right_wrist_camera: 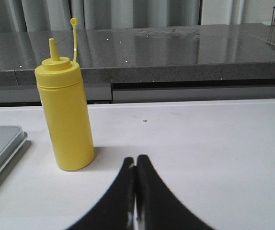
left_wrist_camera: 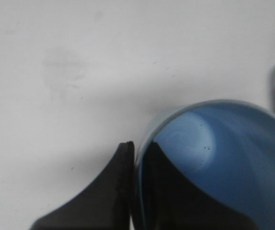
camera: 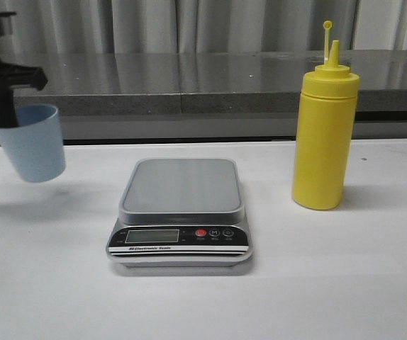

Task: Pour seasoning into cup on scale with both arms
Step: 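Lift the blue cup with the left gripper and carry it over the scale, then set the blue cup on the scale platform and release with the left gripper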

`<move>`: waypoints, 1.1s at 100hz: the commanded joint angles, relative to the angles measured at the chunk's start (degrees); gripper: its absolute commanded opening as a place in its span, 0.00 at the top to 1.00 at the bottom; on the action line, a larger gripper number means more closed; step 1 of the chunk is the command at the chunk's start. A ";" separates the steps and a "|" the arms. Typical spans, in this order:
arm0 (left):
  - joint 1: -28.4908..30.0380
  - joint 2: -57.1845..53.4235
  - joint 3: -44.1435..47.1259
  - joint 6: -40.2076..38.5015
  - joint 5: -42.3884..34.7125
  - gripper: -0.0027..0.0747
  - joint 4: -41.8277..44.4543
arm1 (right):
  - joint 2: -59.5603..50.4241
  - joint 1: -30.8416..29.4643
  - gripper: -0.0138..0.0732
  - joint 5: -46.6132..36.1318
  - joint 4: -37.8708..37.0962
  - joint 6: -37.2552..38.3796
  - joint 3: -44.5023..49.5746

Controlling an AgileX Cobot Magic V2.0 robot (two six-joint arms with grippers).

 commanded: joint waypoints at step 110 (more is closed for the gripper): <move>-21.18 5.49 -14.39 4.11 1.44 0.78 -1.78 | -1.20 -0.37 0.92 -4.32 -0.09 -0.08 -1.06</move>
